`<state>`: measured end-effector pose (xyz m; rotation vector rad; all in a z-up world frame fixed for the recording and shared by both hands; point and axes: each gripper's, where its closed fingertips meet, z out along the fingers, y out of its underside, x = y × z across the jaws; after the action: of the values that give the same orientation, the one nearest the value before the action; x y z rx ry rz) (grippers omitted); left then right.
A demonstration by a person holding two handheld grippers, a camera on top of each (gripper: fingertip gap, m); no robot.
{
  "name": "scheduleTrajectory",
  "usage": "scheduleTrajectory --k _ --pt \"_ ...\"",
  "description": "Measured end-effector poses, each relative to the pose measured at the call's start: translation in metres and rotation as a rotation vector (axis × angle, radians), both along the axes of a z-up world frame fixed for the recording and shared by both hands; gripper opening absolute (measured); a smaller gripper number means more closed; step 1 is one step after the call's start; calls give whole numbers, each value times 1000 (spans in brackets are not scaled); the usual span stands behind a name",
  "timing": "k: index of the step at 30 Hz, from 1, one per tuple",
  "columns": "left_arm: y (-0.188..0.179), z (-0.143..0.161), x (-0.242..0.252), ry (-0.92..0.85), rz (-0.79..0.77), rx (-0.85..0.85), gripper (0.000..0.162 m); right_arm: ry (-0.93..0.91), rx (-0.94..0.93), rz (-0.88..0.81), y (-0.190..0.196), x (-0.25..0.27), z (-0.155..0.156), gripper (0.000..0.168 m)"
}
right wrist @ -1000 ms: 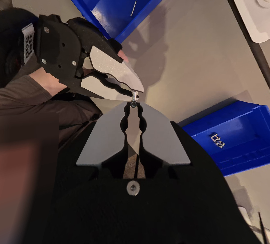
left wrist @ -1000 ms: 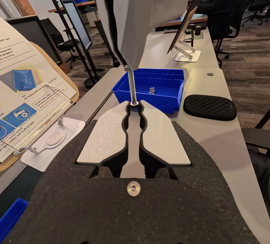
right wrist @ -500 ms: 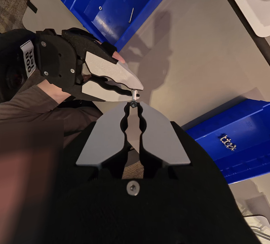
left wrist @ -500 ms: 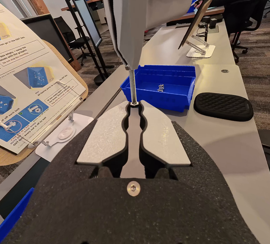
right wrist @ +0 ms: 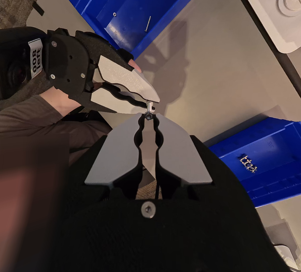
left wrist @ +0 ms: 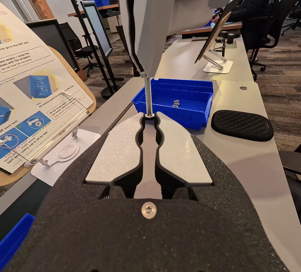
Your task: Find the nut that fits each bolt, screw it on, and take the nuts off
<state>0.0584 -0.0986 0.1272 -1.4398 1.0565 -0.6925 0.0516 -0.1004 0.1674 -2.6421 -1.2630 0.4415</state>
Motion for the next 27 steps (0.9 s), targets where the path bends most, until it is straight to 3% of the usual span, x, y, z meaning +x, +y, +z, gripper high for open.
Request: scheduleTrajectory --k 27 --pt "-2 3 -1 -16 -11 -2 10 -14 48 57 3 -6 -2 16"
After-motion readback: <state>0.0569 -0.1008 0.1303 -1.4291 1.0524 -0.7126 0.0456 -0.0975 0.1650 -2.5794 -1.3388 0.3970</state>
